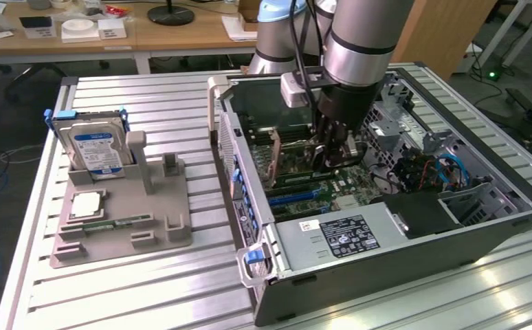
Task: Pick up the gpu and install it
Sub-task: 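Insert the gpu into the slot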
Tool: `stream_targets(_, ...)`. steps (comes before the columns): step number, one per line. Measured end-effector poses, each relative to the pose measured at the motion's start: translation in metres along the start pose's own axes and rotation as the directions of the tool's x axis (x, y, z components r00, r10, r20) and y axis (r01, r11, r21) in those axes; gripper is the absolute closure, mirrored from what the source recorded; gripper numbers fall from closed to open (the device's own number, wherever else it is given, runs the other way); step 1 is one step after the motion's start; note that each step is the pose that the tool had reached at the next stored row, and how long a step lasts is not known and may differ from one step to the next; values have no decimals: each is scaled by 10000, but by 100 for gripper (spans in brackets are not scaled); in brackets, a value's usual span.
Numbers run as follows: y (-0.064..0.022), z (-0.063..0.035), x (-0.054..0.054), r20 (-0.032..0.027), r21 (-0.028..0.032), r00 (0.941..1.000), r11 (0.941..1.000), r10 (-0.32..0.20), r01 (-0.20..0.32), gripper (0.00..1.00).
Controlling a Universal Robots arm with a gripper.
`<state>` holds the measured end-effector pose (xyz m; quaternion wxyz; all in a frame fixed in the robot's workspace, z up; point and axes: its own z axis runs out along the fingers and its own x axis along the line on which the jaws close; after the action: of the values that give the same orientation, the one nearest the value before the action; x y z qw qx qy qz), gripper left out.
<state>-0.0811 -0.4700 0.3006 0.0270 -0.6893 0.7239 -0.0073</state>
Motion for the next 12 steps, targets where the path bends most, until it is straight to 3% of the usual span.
stream_targets(12, 19, 27, 10, -3, 1, 10000, 10000, 0, 0, 72)
